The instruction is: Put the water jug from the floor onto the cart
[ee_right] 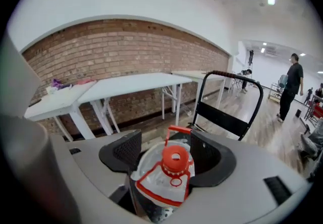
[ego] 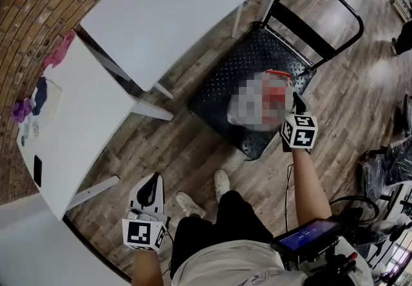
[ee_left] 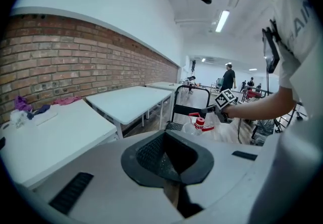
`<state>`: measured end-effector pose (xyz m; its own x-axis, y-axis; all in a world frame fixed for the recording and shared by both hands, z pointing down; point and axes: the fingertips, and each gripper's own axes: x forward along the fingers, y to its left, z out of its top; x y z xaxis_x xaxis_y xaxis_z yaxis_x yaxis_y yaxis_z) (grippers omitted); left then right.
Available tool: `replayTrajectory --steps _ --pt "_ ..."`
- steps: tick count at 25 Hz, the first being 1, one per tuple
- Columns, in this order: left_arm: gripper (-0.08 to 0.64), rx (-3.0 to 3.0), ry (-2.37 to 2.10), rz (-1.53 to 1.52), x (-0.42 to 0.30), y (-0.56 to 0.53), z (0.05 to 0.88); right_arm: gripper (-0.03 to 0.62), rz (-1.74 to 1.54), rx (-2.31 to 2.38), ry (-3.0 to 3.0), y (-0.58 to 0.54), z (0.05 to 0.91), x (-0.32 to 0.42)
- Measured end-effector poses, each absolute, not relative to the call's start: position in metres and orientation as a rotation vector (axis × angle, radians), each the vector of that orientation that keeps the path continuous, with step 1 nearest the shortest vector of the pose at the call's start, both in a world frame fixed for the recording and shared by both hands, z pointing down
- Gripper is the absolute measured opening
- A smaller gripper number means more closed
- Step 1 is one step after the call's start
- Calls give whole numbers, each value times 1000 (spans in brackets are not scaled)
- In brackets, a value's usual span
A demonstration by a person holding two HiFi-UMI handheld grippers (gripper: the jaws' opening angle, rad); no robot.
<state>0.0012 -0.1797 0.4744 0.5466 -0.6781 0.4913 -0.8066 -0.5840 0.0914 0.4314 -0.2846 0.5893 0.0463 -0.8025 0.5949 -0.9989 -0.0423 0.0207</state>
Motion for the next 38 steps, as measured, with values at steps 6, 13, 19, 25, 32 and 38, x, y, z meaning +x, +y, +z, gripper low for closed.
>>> replayTrajectory --steps 6,13,19,25,32,38 --pt "2 2611 -1226 521 -6 -179 431 116 344 1972 -1931 -256 495 369" --pt "2 2750 -1194 467 -35 -147 387 6 249 2056 -1957 -183 424 299" --pt "2 2839 -1124 397 -57 -115 352 6 218 2086 -1973 -116 382 245" --pt "2 2834 -1124 310 -72 -90 330 5 202 2026 -2048 -71 366 201" --pt "2 2809 -1180 247 -60 -59 314 5 139 1988 -2126 -42 346 207" --pt "2 2786 -1193 190 -19 -21 303 5 83 1962 -2160 1 325 242"
